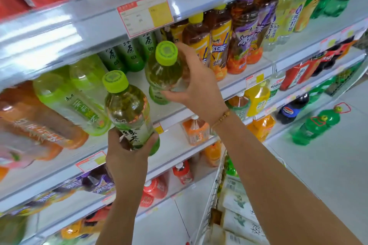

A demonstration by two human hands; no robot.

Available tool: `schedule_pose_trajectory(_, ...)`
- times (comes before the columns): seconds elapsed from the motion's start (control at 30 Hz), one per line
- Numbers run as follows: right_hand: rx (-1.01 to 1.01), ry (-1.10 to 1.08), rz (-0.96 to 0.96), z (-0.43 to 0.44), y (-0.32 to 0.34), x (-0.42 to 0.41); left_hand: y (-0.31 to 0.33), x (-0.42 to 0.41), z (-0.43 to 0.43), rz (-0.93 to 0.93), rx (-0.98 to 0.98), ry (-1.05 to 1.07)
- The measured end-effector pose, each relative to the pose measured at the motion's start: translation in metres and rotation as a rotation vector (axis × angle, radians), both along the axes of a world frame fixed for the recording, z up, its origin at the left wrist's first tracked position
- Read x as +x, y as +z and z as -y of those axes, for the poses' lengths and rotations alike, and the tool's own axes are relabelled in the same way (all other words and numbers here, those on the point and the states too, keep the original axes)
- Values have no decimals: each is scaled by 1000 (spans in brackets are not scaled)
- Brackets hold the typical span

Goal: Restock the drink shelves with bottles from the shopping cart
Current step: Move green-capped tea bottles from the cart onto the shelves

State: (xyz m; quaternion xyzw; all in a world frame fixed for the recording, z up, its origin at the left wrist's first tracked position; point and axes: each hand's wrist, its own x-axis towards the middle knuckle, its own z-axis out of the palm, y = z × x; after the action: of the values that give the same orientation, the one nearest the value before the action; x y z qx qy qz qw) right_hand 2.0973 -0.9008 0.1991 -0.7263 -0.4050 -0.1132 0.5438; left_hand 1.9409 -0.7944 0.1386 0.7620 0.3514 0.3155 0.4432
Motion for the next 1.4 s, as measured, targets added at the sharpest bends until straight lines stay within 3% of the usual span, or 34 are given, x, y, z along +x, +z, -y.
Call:
schedule_pose_trajectory(0.13,-148,0,27,-30,0,28,4,12,-5,-6,3,-14)
schedule_pose_trajectory(0.37,-173,-3,-330,-72,-22,53,9,29,-18,-74,-34,-45)
schedule_pose_trajectory(0.57,-271,-121,-312,-95,-65,43,10,32,-27,-84,-36,4)
schedule_pose_trajectory(0.77,-258,-258,-272,-98,-67,56,10,39,-29,-83,-9,-4)
schedule_pose_trajectory(1.0,-435,-454,-408,-109,-70,70,22,73,-23,-53,-18,-18)
schedule_pose_trajectory(1.1,-413,-470,-381,-104,-66,75,34,93,-24,-12,8,-21)
schedule_pose_trajectory(1.27,-210,-360,-276,-76,-71,44,29,123,-33,3,37,38)
schedule_pose_trajectory(1.4,-314,-193,-133,-69,-91,39,10,148,-47,40,33,127)
